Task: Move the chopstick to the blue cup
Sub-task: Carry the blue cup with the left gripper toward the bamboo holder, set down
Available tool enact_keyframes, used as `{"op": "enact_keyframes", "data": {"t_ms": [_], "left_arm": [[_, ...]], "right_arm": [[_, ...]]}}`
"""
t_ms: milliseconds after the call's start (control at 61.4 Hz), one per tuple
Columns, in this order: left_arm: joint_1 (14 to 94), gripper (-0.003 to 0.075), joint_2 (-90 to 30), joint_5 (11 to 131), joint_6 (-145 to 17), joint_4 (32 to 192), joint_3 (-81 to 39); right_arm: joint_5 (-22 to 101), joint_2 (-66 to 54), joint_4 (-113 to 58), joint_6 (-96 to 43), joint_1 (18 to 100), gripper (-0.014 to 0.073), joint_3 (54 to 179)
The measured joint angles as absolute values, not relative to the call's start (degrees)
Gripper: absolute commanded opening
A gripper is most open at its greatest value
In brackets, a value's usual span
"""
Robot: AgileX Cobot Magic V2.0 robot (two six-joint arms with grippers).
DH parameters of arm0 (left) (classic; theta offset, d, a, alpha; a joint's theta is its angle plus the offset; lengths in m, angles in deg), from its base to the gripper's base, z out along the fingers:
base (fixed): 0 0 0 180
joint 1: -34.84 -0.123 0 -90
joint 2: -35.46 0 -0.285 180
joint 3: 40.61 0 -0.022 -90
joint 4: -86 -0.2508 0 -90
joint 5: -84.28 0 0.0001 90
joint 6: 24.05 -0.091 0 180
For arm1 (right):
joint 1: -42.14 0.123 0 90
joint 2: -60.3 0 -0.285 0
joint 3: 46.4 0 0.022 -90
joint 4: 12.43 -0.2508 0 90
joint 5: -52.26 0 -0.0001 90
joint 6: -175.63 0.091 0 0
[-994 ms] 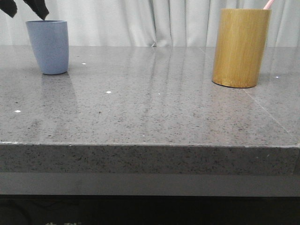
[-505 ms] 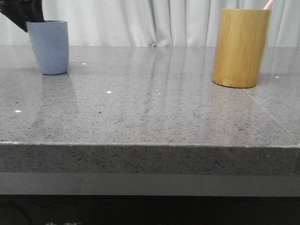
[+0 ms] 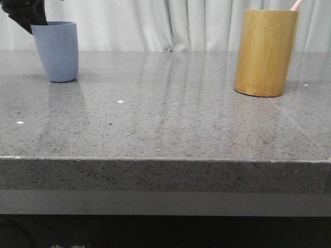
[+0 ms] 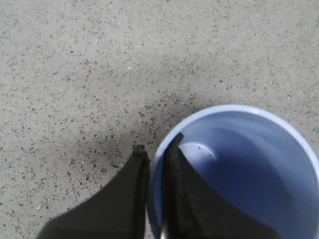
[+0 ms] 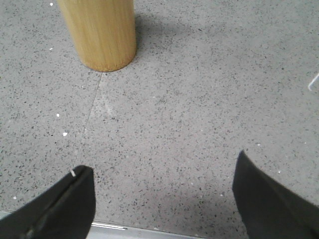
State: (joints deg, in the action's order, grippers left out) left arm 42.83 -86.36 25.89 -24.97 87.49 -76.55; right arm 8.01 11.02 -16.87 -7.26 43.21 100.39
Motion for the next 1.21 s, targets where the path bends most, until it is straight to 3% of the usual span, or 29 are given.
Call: {"op": "enact_keyframes", "data": {"t_ms": [489, 896, 1206], "left_arm": [[53.55, -0.0019, -86.74, 20.37, -26.38, 87.76, -88.73], [64.53, -0.0019, -88.04, 18.05, -26.52, 87.87, -89.04], [67.41, -0.0019, -90.19, 17.5, -26.55, 88.19, -89.04]], "right_arm": [[7.81, 11.02, -16.87, -7.26, 43.21, 0.0581, 100.39], [7.81, 11.02, -16.87, -7.26, 43.21, 0.0581, 100.39], [7.68, 11.02, -16.87, -7.26, 43.21, 0.0581, 100.39]]}}
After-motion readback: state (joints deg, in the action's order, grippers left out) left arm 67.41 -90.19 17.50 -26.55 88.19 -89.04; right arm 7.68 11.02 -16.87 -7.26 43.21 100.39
